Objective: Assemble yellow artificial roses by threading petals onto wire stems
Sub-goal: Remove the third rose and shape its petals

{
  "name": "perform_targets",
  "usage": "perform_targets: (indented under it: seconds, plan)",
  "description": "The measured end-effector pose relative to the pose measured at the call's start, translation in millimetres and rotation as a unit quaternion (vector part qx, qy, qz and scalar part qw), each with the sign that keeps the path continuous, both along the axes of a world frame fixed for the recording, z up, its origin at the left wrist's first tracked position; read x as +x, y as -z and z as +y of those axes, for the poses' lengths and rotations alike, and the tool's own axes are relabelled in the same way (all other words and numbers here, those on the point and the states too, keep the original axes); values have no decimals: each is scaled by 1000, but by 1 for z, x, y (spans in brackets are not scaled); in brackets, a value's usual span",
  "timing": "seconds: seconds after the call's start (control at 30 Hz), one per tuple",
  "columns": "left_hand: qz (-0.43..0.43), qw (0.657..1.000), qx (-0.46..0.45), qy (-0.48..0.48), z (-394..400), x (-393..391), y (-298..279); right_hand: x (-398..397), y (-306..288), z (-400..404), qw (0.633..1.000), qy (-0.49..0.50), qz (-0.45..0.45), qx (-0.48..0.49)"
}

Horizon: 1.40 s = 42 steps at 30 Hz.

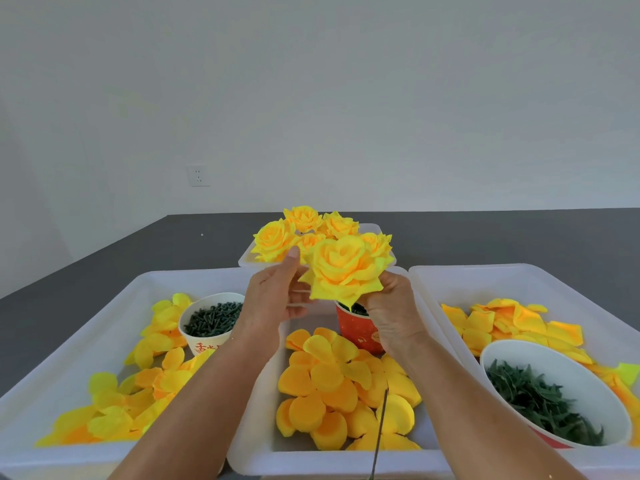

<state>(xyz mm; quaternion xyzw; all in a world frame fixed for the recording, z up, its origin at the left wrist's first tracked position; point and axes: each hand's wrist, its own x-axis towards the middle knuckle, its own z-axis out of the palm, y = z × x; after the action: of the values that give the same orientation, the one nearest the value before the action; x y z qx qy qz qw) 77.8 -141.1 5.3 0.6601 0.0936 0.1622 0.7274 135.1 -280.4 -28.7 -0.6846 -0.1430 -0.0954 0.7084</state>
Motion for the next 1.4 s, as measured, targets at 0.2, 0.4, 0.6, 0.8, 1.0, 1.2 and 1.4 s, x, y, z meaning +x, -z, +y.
perform_targets:
  seconds: [0.2,0.4,0.6,0.8,1.0,1.2,1.4]
  plan:
    - [33,993,-77,84,3,2,1,0,3,1,997,10,-47,-67]
    - [27,990,-99,101,5,2,1,0,4,3,998,-3,-2,-61]
    - [17,987,-125,99,8,5,3,-3,3,3,999,-29,36,-29]
    - [-3,985,-144,96,9,8,5,-5,-1,3,994,-46,94,20]
    - [3,986,-145,81,10,10,7,-4,-2,2,973,-117,171,103]
    - [2,988,-143,55,12,12,8,-4,-5,-1,949,-165,217,159]
    - [0,989,-145,41,12,11,8,-3,-8,-3,917,-191,274,219]
